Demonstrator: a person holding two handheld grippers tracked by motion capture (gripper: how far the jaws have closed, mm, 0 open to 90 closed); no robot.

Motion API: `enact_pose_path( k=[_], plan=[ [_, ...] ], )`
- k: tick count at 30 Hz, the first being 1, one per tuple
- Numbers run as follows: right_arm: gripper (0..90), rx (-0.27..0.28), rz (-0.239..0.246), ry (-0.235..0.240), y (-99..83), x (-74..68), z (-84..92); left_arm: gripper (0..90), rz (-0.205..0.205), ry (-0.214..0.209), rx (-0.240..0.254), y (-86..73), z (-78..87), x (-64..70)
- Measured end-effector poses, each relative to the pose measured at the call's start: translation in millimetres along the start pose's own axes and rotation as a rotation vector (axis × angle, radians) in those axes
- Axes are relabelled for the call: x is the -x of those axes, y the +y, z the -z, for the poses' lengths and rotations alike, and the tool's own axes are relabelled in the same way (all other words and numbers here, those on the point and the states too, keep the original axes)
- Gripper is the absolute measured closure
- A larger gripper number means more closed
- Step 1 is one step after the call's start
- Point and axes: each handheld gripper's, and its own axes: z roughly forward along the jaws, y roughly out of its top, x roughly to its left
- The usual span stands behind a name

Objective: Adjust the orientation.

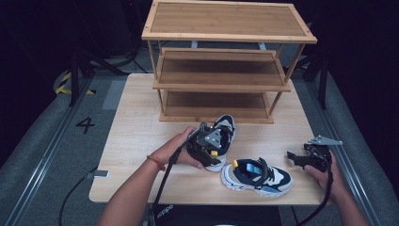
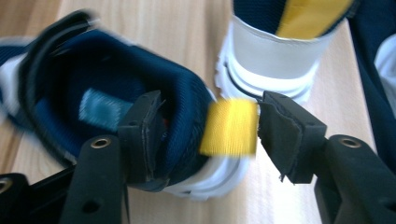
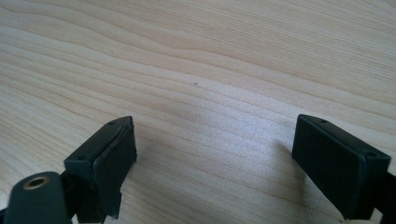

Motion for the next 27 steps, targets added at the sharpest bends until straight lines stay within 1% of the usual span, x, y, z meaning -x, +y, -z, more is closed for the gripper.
enact_pose_path(
  k=[1, 2, 3, 4, 6, 7, 8, 9, 10, 11, 12, 13, 14, 16, 18, 19, 20, 22, 24, 26, 27],
  plan=[
    [14.0, 0.000, 0.000, 0.000, 0.0, 0.0, 0.0, 45.2, 0.003, 0.009, -0.009, 1.1, -0.3, 1.0],
    [14.0, 0.000, 0.000, 0.000, 0.0, 0.0, 0.0, 45.4, 0.002, 0.027, -0.027, 3.3, -0.3, 1.3],
    [14.0, 0.000, 0.000, 0.000, 0.0, 0.0, 0.0, 45.5, 0.006, 0.034, -0.037, 4.5, -0.4, 0.7],
    [14.0, 0.000, 0.000, 0.000, 0.0, 0.0, 0.0, 46.4, 0.024, 0.034, -0.042, 6.5, -1.6, -1.2],
    [14.0, 0.000, 0.000, 0.000, 0.0, 0.0, 0.0, 47.2, 0.033, 0.021, -0.059, 9.2, -3.3, -5.4],
    [14.0, 0.000, 0.000, 0.000, 0.0, 0.0, 0.0, 49.4, 0.033, 0.021, -0.059, 9.2, -3.3, -5.4],
    [14.0, 0.000, 0.000, 0.000, 0.0, 0.0, 0.0, 49.4, 0.029, 0.017, -0.080, 10.4, -4.4, -7.1],
    [14.0, 0.000, 0.000, 0.000, 0.0, 0.0, 0.0, 49.6, 0.025, 0.005, -0.094, 11.8, -7.1, -8.1],
    [14.0, 0.000, 0.000, 0.000, 0.0, 0.0, 0.0, 51.0, 0.009, 0.000, -0.117, 13.3, -11.0, -9.0],
    [14.0, 0.000, 0.000, 0.000, 0.0, 0.0, 0.0, 53.4, 0.009, 0.000, -0.117, 13.3, -11.0, -9.0],
    [14.0, 0.000, 0.000, 0.000, 0.0, 0.0, 0.0, 53.4, -0.002, -0.009, -0.133, 14.0, -13.6, -10.3],
    [14.0, 0.000, 0.000, 0.000, 0.0, 0.0, 0.0, 55.8, -0.008, -0.022, -0.142, 14.0, -16.5, -11.0],
    [14.0, 0.000, 0.000, 0.000, 0.0, 0.0, 0.0, 60.1, -0.016, -0.040, -0.155, 14.4, -17.7, -11.4],
    [14.0, 0.000, 0.002, 0.002, -0.1, 0.2, 0.0, 63.7, -0.038, -0.068, -0.173, 15.9, -20.1, -11.7],
    [14.0, 0.000, 0.003, 0.003, -0.1, 0.2, 0.1, 66.0, -0.044, -0.080, -0.175, 16.2, -20.6, -11.4],
    [14.0, 0.000, 0.003, 0.003, -0.1, 0.2, 0.1, 67.1, -0.030, -0.083, -0.177, 15.9, -20.0, -10.7],
    [14.0, 0.000, 0.003, 0.003, -0.1, 0.2, 0.1, 67.9, -0.038, -0.084, -0.185, 15.9, -19.1, -10.8],
    [14.0, 0.000, 0.002, 0.003, -0.1, 0.2, 0.1, 69.1, -0.042, -0.087, -0.170, 13.6, -18.1, -8.8],
    [14.0, 0.000, 0.003, 0.002, -0.1, 0.2, 0.1, 70.0, -0.023, -0.077, -0.159, 10.6, -15.9, -6.1],
    [14.0, 0.000, 0.002, 0.003, -0.1, 0.2, 0.1, 70.5, -0.022, -0.079, -0.158, 9.0, -14.7, -5.6],
    [14.0, 0.000, 0.002, 0.003, -0.1, 0.2, 0.1, 71.0, -0.024, -0.069, -0.157, 7.4, -13.4, -4.0]
  ],
)
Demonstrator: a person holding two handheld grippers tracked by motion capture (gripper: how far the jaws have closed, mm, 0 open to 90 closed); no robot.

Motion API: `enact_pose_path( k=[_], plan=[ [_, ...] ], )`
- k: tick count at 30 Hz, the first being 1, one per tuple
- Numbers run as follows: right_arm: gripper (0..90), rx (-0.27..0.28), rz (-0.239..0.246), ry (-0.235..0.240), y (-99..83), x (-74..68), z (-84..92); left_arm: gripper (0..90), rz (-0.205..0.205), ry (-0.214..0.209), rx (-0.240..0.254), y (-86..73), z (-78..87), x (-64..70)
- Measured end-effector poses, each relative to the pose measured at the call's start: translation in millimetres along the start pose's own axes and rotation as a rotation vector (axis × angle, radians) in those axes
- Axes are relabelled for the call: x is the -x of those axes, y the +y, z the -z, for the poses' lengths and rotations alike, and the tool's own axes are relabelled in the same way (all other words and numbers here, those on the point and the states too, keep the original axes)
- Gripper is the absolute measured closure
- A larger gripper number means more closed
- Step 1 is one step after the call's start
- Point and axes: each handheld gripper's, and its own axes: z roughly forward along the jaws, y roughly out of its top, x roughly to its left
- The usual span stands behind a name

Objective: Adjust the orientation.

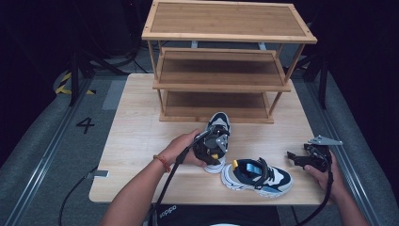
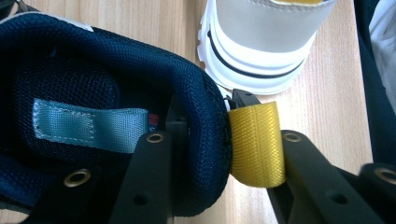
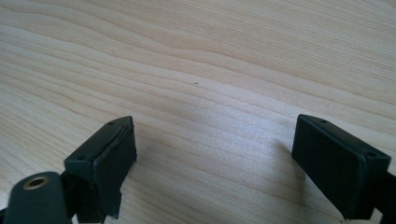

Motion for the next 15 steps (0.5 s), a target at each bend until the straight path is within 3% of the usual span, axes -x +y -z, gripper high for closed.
enact_pose_path(
  k=[15],
  plan=[
    [14.0, 0.000, 0.000, 0.000, 0.0, -0.1, 0.1, 72.1, 0.022, 0.051, 0.068, -25.5, 28.1, 13.1]
  ],
)
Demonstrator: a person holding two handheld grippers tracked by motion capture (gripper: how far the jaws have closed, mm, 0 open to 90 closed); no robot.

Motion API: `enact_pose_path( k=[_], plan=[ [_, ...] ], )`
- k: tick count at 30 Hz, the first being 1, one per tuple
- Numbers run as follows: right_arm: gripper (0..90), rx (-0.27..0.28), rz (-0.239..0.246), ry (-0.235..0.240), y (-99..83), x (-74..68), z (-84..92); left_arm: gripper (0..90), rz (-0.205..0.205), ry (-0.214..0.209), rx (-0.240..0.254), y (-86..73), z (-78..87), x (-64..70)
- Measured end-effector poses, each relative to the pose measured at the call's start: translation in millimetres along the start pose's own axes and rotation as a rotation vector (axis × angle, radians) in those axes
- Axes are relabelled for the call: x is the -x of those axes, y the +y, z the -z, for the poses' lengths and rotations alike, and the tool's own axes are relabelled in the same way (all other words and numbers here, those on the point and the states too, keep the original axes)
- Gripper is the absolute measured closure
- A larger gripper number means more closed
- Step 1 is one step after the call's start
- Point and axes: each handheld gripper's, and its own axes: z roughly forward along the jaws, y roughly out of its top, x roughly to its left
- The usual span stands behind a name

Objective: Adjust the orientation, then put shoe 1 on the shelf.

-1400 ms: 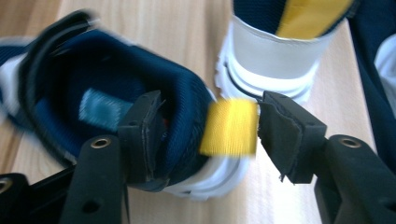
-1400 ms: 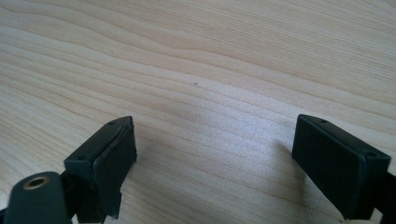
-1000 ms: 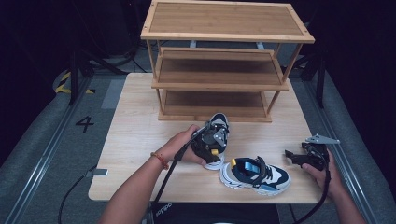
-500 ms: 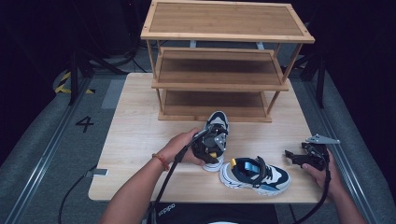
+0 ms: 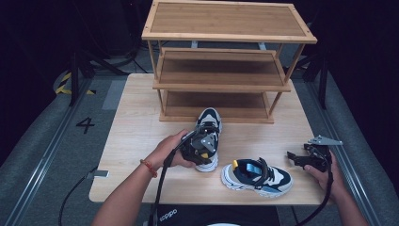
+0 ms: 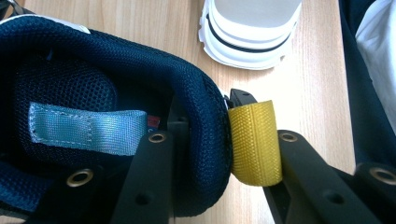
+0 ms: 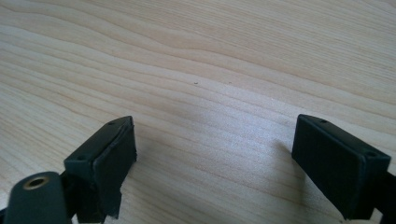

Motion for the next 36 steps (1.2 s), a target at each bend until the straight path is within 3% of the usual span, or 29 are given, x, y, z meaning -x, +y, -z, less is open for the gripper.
enact_pose_path(
  k=[9, 15, 24, 30, 36],
  plan=[
    [13.8, -0.001, 0.001, 0.006, 0.8, 0.4, -0.8, 72.4, -0.020, 0.038, -0.002, -2.5, 13.7, 16.4],
    [13.7, -0.001, 0.001, 0.006, 1.0, 0.4, -0.9, 72.4, -0.038, 0.060, 0.020, 4.8, 32.2, 26.3],
    [13.7, -0.001, 0.001, 0.006, 0.9, 0.4, -0.9, 72.3, -0.065, 0.084, 0.032, 17.7, 47.0, 40.3],
    [13.8, -0.001, 0.001, 0.005, 0.8, 0.2, -0.7, 72.3, -0.076, 0.102, 0.036, 24.7, 57.9, 43.4],
    [13.8, -0.001, 0.000, 0.005, 0.8, 0.2, -0.7, 72.2, -0.080, 0.122, 0.043, 33.4, 71.5, 33.5]
  ],
)
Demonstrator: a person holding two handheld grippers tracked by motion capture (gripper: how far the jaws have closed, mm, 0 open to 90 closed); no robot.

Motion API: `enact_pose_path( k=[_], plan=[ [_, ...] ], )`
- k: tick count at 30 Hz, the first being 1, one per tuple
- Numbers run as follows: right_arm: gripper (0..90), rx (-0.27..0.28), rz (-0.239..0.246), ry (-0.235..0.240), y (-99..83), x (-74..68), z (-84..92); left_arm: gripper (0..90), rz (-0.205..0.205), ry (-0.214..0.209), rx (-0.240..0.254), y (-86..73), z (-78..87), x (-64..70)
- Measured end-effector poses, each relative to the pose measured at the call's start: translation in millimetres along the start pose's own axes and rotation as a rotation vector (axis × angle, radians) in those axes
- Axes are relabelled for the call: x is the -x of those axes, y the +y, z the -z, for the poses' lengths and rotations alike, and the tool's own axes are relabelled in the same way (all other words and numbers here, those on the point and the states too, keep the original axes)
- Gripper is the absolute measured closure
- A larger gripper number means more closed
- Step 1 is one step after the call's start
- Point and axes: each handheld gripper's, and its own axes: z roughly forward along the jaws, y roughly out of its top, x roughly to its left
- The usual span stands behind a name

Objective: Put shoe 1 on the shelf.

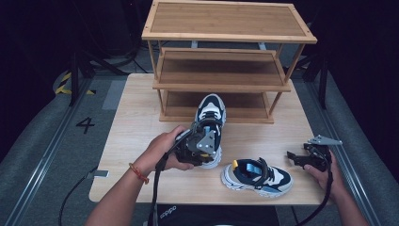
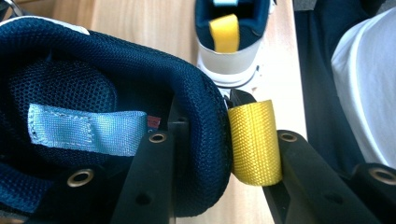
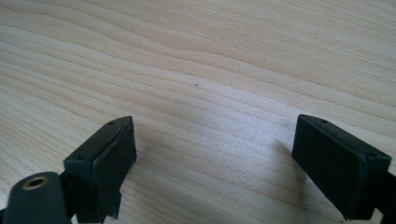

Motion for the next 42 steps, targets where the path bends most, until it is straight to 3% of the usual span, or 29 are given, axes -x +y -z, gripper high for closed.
enact_pose_path(
  k=[5, 9, 11, 15, 22, 23, 29, 30, 36, 42],
  plan=[
    [13.8, 0.000, 0.000, 0.000, 0.0, 0.0, -0.1, 72.2, -0.009, 0.012, -0.004, 10.4, 8.9, -12.5],
    [13.8, 0.001, 0.001, 0.000, 0.0, 0.0, -0.1, 72.0, 0.012, 0.033, -0.009, 14.9, 13.0, -23.6],
    [13.8, 0.000, 0.001, 0.000, 0.0, 0.0, -0.1, 72.0, 0.019, 0.050, -0.027, 18.4, 16.4, -34.6],
    [13.8, 0.001, 0.001, 0.000, 0.0, 0.0, -0.1, 71.9, 0.044, 0.040, -0.024, 24.4, 23.4, -57.5],
    [13.8, 0.000, 0.001, 0.000, 0.0, 0.0, -0.1, 71.8, 0.046, 0.051, -0.015, 39.4, 34.7, -88.5],
    [13.9, 0.000, 0.001, -0.001, 0.0, 0.0, 0.0, 71.6, 0.040, 0.060, -0.015, 43.9, 36.3, -97.9],
    [13.9, 0.001, 0.002, -0.001, -0.5, 0.0, 0.4, 71.0, 0.057, 0.061, -0.030, 52.0, 35.7, -121.3],
    [13.9, 0.001, 0.002, 0.000, -0.5, -0.1, 0.5, 70.8, 0.070, 0.063, -0.031, 53.6, 35.9, -131.3],
    [13.9, 0.001, 0.003, 0.000, -0.7, -0.1, 0.6, 70.0, 0.112, 0.072, -0.019, 52.3, 34.2, -154.3],
    [13.9, 0.000, 0.006, -0.001, -0.8, 0.1, 0.6, 69.2, 0.133, 0.058, -0.039, 51.6, 29.5, -178.7]
  ],
)
